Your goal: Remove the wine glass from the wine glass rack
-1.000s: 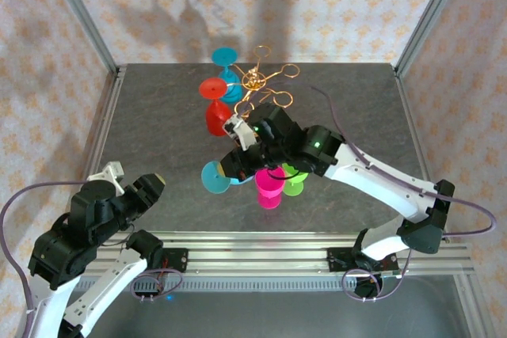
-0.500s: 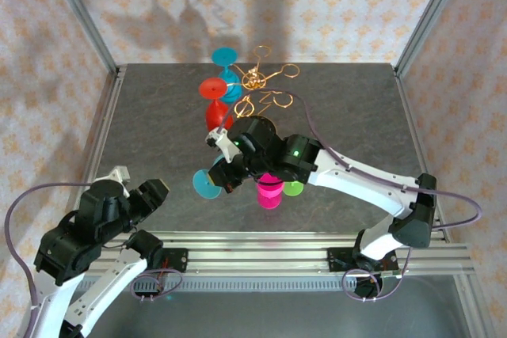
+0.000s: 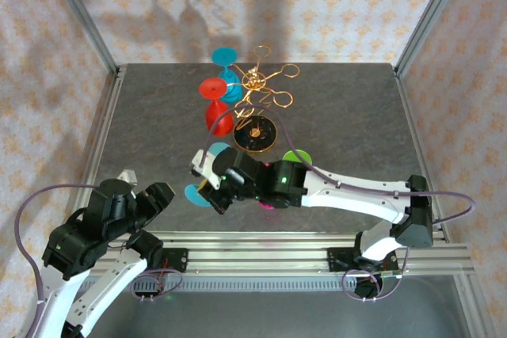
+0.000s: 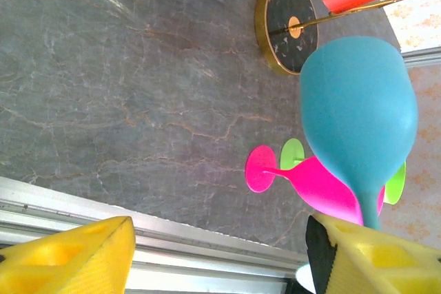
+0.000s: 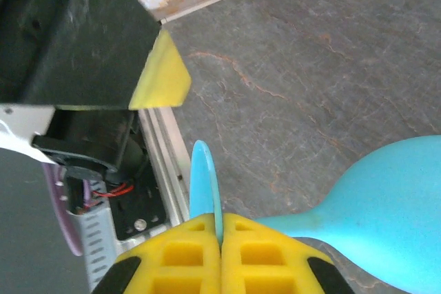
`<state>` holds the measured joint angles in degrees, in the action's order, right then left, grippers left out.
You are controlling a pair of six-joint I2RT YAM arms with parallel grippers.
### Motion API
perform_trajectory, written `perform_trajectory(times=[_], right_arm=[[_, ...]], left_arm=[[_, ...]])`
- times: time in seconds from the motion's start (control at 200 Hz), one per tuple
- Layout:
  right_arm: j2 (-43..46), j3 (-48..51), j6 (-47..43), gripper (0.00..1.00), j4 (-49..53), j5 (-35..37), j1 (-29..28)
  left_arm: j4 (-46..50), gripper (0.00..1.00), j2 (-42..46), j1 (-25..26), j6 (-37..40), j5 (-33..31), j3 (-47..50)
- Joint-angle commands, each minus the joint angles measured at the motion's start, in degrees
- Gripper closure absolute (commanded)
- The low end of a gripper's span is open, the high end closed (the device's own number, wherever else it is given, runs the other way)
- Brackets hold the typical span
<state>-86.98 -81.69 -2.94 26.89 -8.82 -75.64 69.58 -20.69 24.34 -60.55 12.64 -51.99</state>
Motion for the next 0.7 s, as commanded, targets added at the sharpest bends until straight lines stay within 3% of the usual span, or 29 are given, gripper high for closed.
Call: perform_trajectory(times=[0.0, 0.491, 0.696], right_arm=[[0.8, 3.7, -4.9, 1.00, -6.6, 11.2, -2.6], [-2.7, 17.9, -21.0, 1.00, -32.8, 41.1, -12.9], [-6.1, 19.2, -25.7, 1.00, -39.9, 46.6, -15.1]], left_arm=[[2.5, 0.31, 1.7, -0.2, -2.1, 1.1, 0.5], [-2.3, 0.27, 2.9, -0.1, -5.6, 8.2, 4.4], [-6.5, 0.24, 2.2, -0.1, -6.9, 10.1, 5.8]])
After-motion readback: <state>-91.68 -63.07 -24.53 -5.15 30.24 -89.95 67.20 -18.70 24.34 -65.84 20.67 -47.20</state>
